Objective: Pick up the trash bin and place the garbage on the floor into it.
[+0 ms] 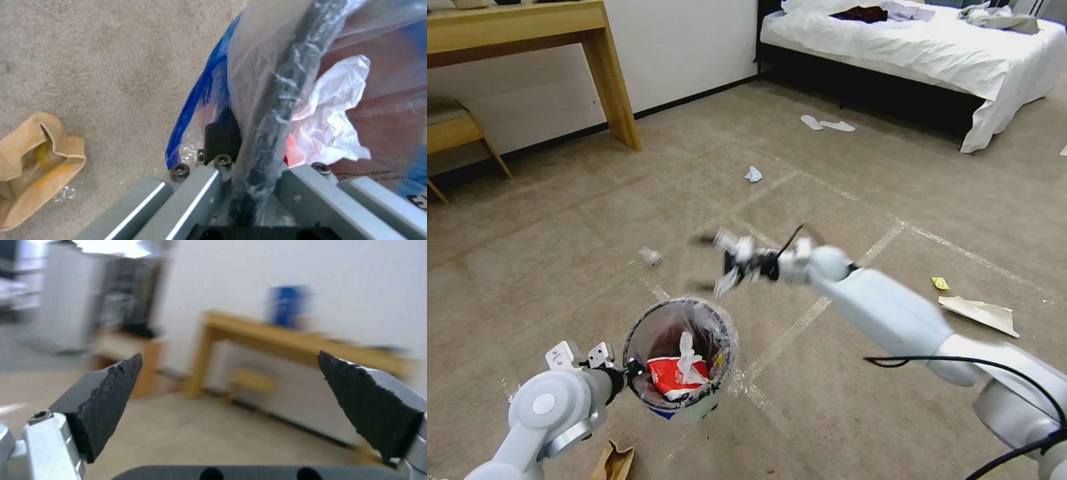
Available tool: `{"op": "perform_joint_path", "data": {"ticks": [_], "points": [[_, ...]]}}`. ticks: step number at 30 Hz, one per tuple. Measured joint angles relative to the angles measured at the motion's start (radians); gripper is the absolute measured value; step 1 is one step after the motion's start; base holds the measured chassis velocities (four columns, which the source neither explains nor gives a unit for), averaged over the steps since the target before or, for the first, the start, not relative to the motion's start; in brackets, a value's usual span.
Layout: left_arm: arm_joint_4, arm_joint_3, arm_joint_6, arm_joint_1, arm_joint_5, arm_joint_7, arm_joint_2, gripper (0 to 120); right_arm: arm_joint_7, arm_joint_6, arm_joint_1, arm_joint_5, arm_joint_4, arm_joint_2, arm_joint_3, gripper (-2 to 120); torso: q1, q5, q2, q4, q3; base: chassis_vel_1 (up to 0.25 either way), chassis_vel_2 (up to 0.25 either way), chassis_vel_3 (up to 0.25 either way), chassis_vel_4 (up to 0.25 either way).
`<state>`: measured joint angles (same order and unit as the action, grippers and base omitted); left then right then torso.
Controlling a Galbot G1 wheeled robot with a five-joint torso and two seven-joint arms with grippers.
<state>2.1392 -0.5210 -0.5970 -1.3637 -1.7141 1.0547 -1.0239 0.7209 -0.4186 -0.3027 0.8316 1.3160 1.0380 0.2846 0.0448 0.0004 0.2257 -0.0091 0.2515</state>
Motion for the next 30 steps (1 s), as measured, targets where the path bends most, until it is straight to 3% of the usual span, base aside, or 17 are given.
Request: {"op": "perform_joint_path", "data": {"ticks": [2,3,6,15,17,25,30], "points": [[0.001,-0.008,0.000,-0.005,-0.002,0.000,0.004,0,-0.139,0.022,-0.081,0.000,0.063,-0.043,-0.118,100,0.000,0.0001,0.000,-0.0003,0.000,0.000,0.000,0.000,0.000],[0.001,-0.008,0.000,-0.005,-0.002,0.000,0.004,0,-0.139,0.022,-0.081,0.000,0.063,-0.043,-0.118,100,0.000,0.0001,0.000,-0.0003,0.000,0.000,0.000,0.000,0.000],[0.008,-0.021,-0.001,-0.018,-0.002,0.002,0.010,0,-0.377,0.042,-0.202,-0.057,0.120,-0.084,-0.266,100,0.000,0.0002,0.000,0.0002,0.000,0.000,0.000,0.000,0.000],[0.031,-0.043,-0.003,-0.021,-0.021,0.007,0.004,0,-0.580,0.064,-0.459,-0.215,0.237,-0.087,-0.559,100,0.000,-0.0001,0.000,0.0005,0.000,0.000,0.000,0.000,0.000],[0.040,-0.050,-0.012,-0.033,-0.024,0.017,0.004,0,-0.673,0.066,-0.672,-0.362,0.336,-0.053,-0.748,100,0.000,0.0005,0.000,-0.0004,0.000,0.000,0.000,0.000,0.000],[0.057,-0.071,-0.021,-0.054,-0.013,0.018,0.010,0,-0.647,-0.008,-0.987,-0.430,0.460,0.068,-1.001,100,0.000,0.0000,0.000,0.0001,0.000,0.000,0.000,0.000,0.000],[0.069,-0.073,-0.022,-0.061,0.000,0.020,-0.002,0,-0.621,-0.054,-1.095,-0.460,0.510,0.146,-1.081,100,0.000,-0.0002,0.000,0.0001,0.000,0.000,0.000,0.000,0.000]]}}
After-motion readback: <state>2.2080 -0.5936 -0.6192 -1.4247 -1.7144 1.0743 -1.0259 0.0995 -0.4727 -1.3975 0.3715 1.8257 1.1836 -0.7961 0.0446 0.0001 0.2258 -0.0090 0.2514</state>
